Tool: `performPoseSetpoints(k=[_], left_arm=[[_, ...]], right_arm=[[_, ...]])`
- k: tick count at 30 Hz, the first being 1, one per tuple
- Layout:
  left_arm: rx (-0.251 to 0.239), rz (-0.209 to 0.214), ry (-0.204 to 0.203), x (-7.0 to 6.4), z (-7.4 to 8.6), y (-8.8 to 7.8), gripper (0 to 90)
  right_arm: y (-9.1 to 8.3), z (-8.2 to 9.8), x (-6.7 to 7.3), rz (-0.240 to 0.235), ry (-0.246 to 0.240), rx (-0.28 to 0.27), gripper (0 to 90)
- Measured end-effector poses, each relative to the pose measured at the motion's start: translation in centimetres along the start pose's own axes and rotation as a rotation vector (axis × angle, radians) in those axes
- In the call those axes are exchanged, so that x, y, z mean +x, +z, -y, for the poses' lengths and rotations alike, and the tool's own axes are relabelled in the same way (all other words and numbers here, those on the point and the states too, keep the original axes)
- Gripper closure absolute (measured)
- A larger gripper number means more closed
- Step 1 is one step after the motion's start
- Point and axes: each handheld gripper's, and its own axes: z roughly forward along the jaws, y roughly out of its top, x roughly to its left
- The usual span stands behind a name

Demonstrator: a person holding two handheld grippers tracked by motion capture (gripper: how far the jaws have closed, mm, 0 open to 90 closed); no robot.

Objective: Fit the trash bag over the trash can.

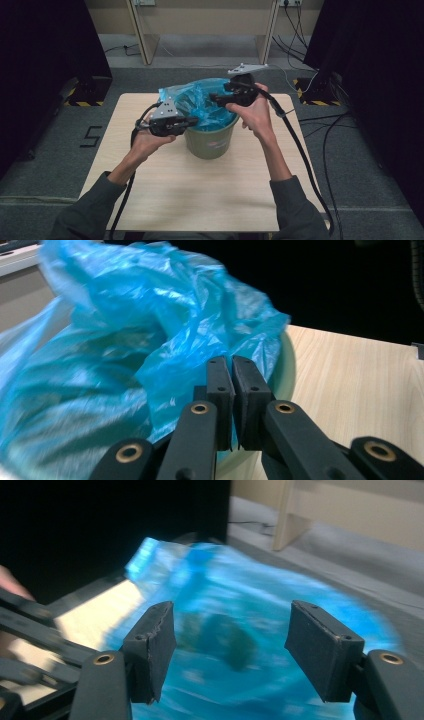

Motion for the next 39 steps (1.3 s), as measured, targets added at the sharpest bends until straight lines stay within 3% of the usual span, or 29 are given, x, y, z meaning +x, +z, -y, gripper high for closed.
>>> performPoseSetpoints(k=[2, 4, 6, 11, 14, 18, 22, 26, 30, 39], left_arm=[[0.003, 0.006, 0.007, -0.4, -0.2, 0.6, 85.9], [0.008, 0.011, 0.015, -0.7, -0.4, 1.0, 85.6], [0.011, 0.024, 0.026, -1.1, -0.5, 1.3, 84.2], [-0.015, 0.041, 0.012, -1.1, -0.7, 0.8, 75.5], [-0.047, 0.034, -0.040, -0.2, -0.7, -0.3, 60.9], [-0.117, 0.007, -0.148, 2.0, -0.5, -2.1, 44.2], [-0.087, -0.063, -0.200, 4.1, 0.3, -2.9, 41.1], [-0.012, -0.128, -0.190, 4.8, 1.2, -2.5, 39.1], [0.051, -0.169, -0.168, 5.1, 2.2, -1.8, 36.9], [0.055, -0.180, -0.200, 6.6, 3.2, -1.7, 37.7]], right_arm=[[1.0, 0.0, 0.9, -0.043, 0.008, 0.007, 35.8], [1.8, 0.0, 1.5, -0.054, 0.001, 0.024, 36.3], [2.6, 0.1, 1.9, -0.077, -0.005, 0.039, 42.3], [3.1, 0.9, 1.6, -0.044, -0.111, 0.115, 78.0], [1.8, 1.3, 1.0, 0.014, -0.162, 0.135, 86.3], [-1.1, 2.5, -0.5, 0.044, -0.151, 0.108, 88.8], [-3.7, 4.5, -1.7, 0.076, -0.128, 0.095, 89.6], [-5.5, 6.6, -2.9, 0.104, -0.097, 0.088, 89.5], [-6.3, 8.8, -4.4, 0.126, -0.046, 0.101, 88.8], [-4.4, 11.4, -7.0, 0.169, 0.007, 0.168, 87.9]])
